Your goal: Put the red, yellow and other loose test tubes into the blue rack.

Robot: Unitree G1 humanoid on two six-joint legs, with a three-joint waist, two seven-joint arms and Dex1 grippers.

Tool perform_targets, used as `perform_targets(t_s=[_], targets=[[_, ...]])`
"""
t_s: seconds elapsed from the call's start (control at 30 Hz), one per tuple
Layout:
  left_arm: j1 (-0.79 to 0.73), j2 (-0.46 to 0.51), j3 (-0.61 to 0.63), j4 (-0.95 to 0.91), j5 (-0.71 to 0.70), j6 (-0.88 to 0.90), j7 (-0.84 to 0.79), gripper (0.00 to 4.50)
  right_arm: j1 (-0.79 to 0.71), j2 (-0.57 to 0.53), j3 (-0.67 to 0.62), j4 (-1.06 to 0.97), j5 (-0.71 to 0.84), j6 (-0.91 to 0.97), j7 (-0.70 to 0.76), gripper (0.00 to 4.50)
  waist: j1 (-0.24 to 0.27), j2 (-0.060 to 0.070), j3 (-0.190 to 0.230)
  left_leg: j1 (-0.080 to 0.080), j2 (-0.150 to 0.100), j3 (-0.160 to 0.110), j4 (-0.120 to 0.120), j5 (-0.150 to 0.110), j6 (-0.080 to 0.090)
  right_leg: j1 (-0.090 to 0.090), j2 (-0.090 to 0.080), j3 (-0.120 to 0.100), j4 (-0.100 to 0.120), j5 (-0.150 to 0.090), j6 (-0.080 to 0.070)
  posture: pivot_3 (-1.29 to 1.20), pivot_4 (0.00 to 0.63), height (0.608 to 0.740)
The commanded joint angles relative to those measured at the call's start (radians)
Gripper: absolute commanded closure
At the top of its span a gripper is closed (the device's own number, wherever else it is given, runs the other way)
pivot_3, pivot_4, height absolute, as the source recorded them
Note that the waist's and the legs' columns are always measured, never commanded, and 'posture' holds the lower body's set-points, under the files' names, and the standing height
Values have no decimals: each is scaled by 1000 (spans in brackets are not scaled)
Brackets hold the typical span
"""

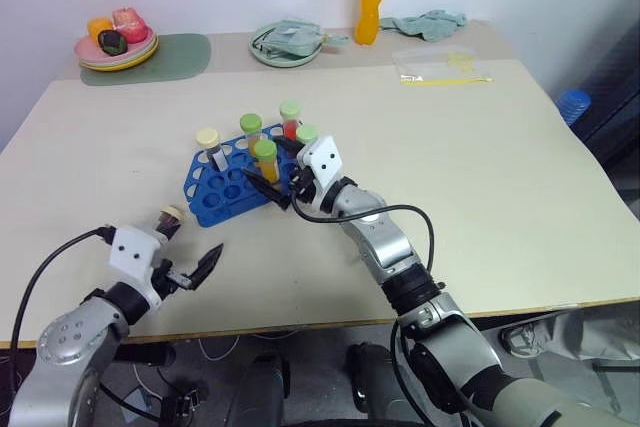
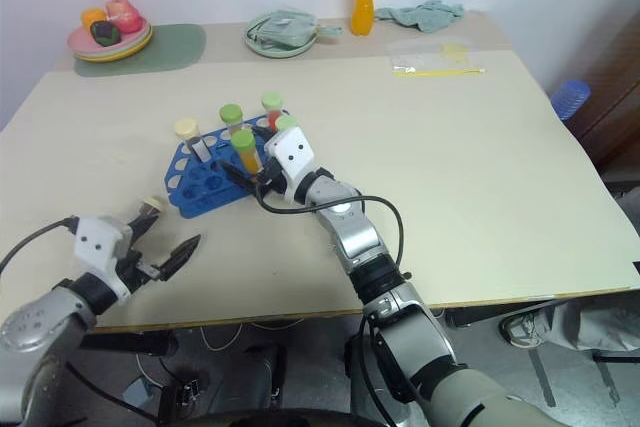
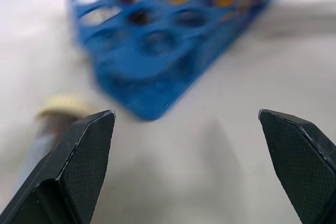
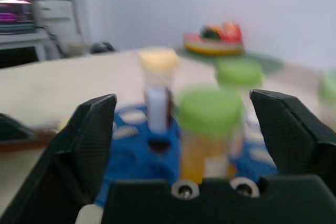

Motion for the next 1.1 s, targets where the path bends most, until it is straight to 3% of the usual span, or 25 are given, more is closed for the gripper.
perform_targets(t_s=[0.03, 0.2, 0.27, 0.33, 0.53, 0.73, 0.83, 0.93, 1.1], targets=[[-68, 77, 67, -93, -42, 189, 74, 0, 3, -29, 11, -137, 24, 65, 50, 308, 0, 0, 0, 0, 0, 0, 0, 0, 0, 0, 0, 0, 0, 0, 0, 0, 150, 740], [-281, 331, 101, -14, -126, 613, 66, 0, 27, -223, 47, -314, 72, 291, 243, 308, -1, -1, 0, 1, -1, -2, 0, 0, -1, 2, 0, -1, 1, 0, 0, 0, 150, 740], [-358, 466, 19, 63, -161, 815, 17, 0, 33, -301, 68, -345, 62, 338, 301, 308, -2, -1, 0, 1, -2, -1, 0, 0, -1, 2, 0, -1, 1, 0, 0, 0, 150, 740], [-430, 532, -47, 131, -170, 902, -3, 0, 35, -360, 75, -364, 64, 353, 348, 308, -8, 1, 1, 2, -1, -1, -1, 0, -1, 2, 0, -1, 0, 0, 0, 0, 150, 740], [-669, 588, -262, 317, -162, 942, -90, 0, 35, -447, 97, -364, 37, 345, 418, 308, -19, -1, 1, 2, -1, -1, -1, 0, -1, 1, 1, 0, 1, 0, 0, 0, 150, 740], [-789, 645, -516, 425, -85, 872, -179, 0, 68, -457, 114, -385, 24, 337, 427, 308, -22, -1, 1, 1, -1, 0, -1, 1, -1, 0, 0, 0, 1, 0, 0, 0, 150, 740], [-830, 632, -577, 483, -54, 870, -197, 0, 83, -461, 123, -396, 5, 324, 424, 308, -21, -2, 1, 0, -1, 0, 0, 1, -1, 0, 0, 0, 1, 0, 0, 0, 150, 740], [-852, 613, -604, 522, -33, 868, -202, 858, 95, -462, 124, -402, -7, 321, 415, 243, -21, -2, 1, 0, -2, 0, 0, 1, -1, 0, 0, 0, 1, 0, 0, 0, 150, 740], [-847, 596, -608, 532, -10, 871, -205, 3530, 108, -461, 127, -412, -22, 315, 408, 243, -21, -2, 1, 0, -2, -1, 0, 1, -1, 0, 0, 0, 1, 0, 0, 0, 150, 740]])
